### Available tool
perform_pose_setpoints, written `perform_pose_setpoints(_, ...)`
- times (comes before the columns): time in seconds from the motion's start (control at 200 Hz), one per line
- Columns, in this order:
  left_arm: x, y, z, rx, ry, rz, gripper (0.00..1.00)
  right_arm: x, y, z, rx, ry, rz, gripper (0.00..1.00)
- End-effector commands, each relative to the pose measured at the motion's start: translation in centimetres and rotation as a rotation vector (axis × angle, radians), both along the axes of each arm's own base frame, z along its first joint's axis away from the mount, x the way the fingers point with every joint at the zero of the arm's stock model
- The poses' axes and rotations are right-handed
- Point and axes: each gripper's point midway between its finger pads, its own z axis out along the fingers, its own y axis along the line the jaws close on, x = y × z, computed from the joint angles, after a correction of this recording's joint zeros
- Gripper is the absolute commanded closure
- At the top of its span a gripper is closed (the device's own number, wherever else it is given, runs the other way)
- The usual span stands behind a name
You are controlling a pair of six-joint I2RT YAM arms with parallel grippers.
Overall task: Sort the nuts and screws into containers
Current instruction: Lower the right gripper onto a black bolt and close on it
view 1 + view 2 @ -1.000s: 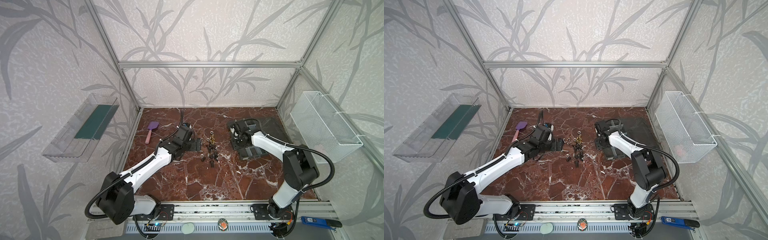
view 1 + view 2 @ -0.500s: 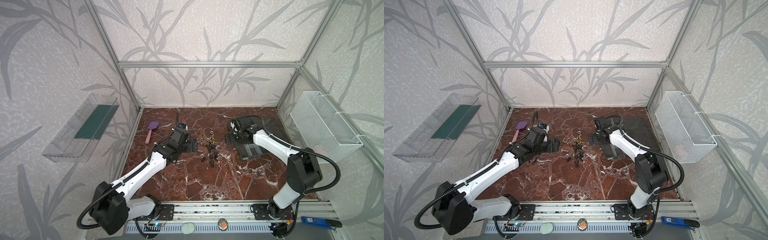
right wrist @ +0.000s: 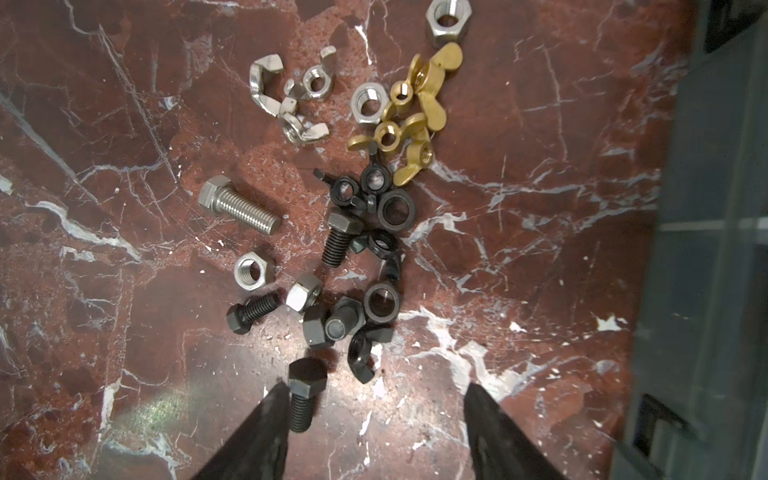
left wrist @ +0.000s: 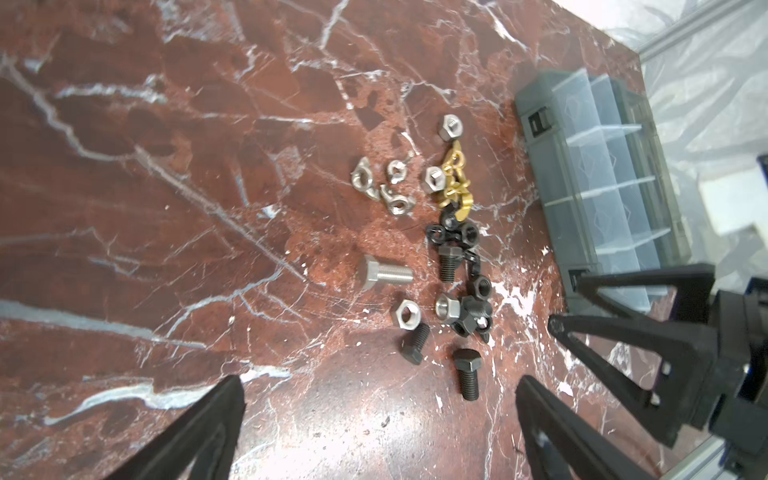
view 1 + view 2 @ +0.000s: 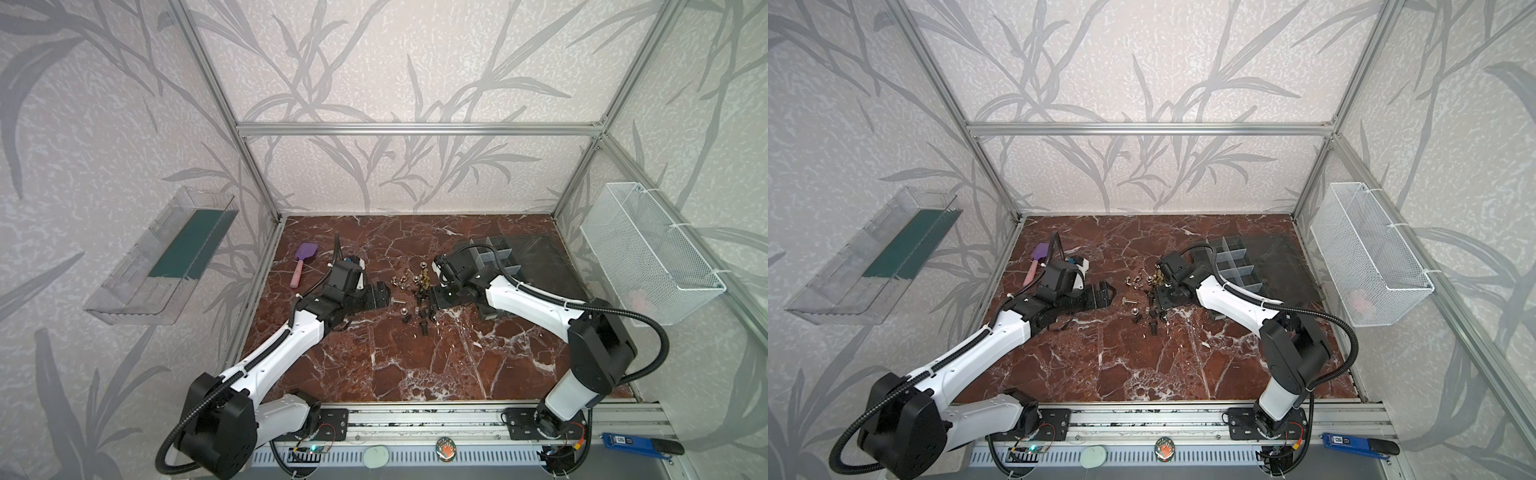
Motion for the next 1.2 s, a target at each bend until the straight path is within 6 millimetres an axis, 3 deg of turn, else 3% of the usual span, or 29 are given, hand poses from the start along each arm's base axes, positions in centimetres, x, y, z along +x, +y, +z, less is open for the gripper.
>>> perform_pose_setpoints(0.0, 0.4, -0.7, 1.0, -0.118, 0.000, 0.016, 0.01, -0.3, 1.8, -1.2, -0.016, 0.010, 0.026, 0.39)
perform_pose_setpoints(0.165, 0.6, -0.6, 0.7, -0.152, 0.032, 0.019, 0.01, -0.4, 3.0, -3.2, -0.044, 0.039, 0.037, 0.45)
perform_pose_setpoints(0.42, 0.9, -0.6, 0.5, -0.164, 0.043, 0.020, 0.01, 0.0, 2.6, -4.6, -0.100, 0.037, 0.047, 0.56)
perform_pose_setpoints(0.825, 1.0, -1.4, 0.8, -0.195, 0.043, -0.014, 0.01, 0.9, 3.4, -4.7, -0.115, 0.040, 0.079, 0.67)
perform_pose_setpoints(1.195, 1.0, -1.5, 0.9, -0.210, 0.039, -0.016, 0.01, 0.9, 1.6, -5.5, -0.140, 0.059, 0.055, 0.76)
